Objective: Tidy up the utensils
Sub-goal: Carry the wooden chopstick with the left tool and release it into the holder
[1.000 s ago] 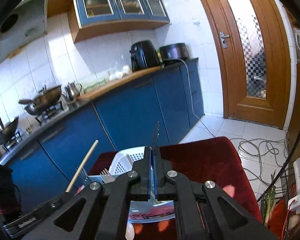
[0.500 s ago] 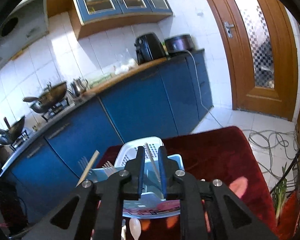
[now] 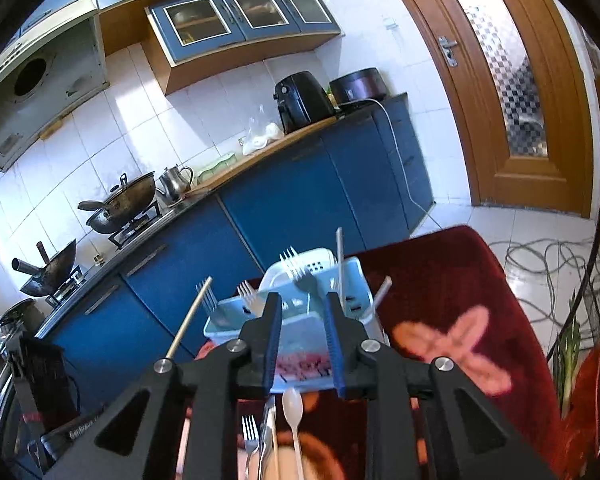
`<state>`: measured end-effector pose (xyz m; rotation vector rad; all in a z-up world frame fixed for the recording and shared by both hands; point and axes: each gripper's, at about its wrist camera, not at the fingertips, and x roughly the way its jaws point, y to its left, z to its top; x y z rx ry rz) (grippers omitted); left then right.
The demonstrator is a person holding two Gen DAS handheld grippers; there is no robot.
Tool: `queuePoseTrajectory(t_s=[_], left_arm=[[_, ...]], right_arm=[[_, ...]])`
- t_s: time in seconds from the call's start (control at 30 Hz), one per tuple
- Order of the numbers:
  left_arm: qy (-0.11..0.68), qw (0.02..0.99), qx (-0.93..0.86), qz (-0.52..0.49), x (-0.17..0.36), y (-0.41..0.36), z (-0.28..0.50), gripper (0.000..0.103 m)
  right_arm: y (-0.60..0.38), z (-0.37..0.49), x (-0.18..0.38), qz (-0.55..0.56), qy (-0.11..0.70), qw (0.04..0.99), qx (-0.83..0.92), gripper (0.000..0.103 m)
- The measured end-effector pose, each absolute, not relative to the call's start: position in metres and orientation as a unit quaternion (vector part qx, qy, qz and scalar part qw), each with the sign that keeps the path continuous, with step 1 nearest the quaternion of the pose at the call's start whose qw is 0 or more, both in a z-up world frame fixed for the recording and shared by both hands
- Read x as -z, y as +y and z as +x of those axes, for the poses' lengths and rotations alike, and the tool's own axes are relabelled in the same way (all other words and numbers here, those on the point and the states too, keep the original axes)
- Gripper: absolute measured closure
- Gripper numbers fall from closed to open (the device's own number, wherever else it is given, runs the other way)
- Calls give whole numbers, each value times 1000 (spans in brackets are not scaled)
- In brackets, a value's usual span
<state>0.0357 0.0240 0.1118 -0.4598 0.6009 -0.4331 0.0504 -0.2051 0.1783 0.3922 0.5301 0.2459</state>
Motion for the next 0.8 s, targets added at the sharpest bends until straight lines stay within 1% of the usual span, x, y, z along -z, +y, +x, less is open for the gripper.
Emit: queuePoseTrajectory(t_s=[0.17, 0.5, 0.57, 0.67, 0.8], left_arm=[[299, 911, 201, -202, -120, 26, 35, 99], [389, 882, 190, -187, -135, 36, 48, 99], [412, 878, 183, -162, -143, 35, 55, 99], [426, 883, 160, -116, -159, 35, 64, 99], [446, 877, 155, -85, -170, 31, 74, 99]], right_arm=[[-211, 37, -154, 210, 279, 929, -121, 79], [-218, 23, -101, 256, 319, 905, -122, 78], [-219, 21, -93, 261, 324, 901, -121, 78], [-223, 18, -85, 271, 326, 897, -120, 78], [-227, 17, -82, 281, 327, 894, -121, 78]])
